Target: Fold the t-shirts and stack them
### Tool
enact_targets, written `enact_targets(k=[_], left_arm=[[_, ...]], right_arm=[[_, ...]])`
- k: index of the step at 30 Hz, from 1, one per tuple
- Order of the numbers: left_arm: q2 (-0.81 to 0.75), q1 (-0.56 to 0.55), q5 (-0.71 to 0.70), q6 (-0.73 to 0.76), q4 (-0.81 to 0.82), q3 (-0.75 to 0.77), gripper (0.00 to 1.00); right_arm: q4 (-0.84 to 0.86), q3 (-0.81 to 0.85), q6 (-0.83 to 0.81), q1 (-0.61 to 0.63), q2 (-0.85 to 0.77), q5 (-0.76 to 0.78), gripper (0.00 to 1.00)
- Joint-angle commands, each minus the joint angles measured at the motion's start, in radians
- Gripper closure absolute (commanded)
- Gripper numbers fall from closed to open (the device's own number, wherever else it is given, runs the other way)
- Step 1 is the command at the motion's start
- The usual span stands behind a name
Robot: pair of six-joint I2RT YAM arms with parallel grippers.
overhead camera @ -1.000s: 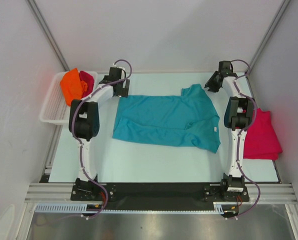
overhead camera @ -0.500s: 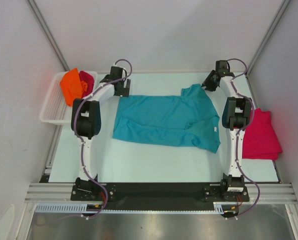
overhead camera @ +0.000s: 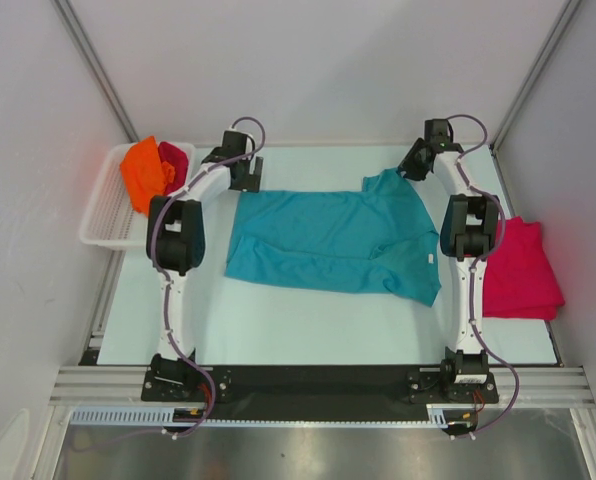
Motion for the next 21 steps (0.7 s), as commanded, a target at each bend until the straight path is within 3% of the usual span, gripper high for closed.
enact_targets(k=[1, 11, 21], left_arm=[[0.022, 0.005, 0.039, -0.023, -0.021, 0.093, 0.01], [0.051, 0.005, 0.062, -0.019, -0.067, 0.147, 0.04], [0.099, 0.005, 0.178, -0.104, -0.160, 0.205, 0.11]], right_arm=[[-0.017, 0.076, -0.006, -0.001, -0.020, -0.006, 0.64], [-0.021, 0.081, -0.005, -0.001, 0.015, -0.017, 0.64], [-0.018, 0.079, -0.006, -0.001, 0.035, -0.021, 0.65]])
